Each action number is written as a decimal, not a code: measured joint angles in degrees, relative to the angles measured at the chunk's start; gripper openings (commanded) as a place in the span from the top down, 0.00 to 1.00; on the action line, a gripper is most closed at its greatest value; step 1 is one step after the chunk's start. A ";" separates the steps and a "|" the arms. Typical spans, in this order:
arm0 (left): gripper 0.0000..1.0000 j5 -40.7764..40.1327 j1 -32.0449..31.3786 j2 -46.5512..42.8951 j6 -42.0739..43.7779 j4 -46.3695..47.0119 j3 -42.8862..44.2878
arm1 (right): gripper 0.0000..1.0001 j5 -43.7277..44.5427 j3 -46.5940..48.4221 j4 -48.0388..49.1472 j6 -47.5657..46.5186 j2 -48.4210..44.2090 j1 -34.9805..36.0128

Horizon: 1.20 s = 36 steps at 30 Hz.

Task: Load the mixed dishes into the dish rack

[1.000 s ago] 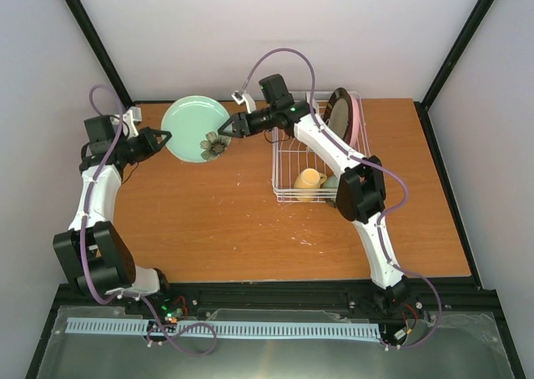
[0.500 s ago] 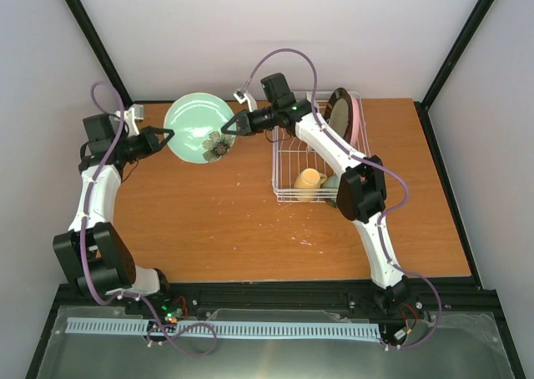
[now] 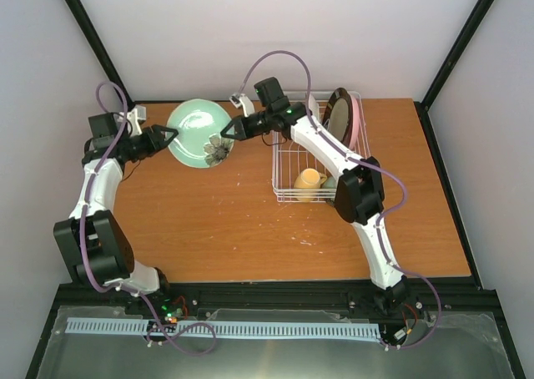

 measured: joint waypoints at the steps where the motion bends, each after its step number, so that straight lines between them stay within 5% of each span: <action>1: 0.43 -0.52 -0.02 0.66 0.31 -0.50 0.61 | 0.97 1.05 -0.33 0.02 -0.09 -0.20 0.00; 21: 0.41 -13.51 2.93 2.91 1.49 -1.40 6.60 | 0.97 45.66 -8.02 -4.96 3.19 -11.87 -1.29; 36: 0.44 -14.01 2.95 3.78 2.38 -1.92 4.96 | 0.97 64.81 4.68 -26.18 20.24 -13.03 -1.97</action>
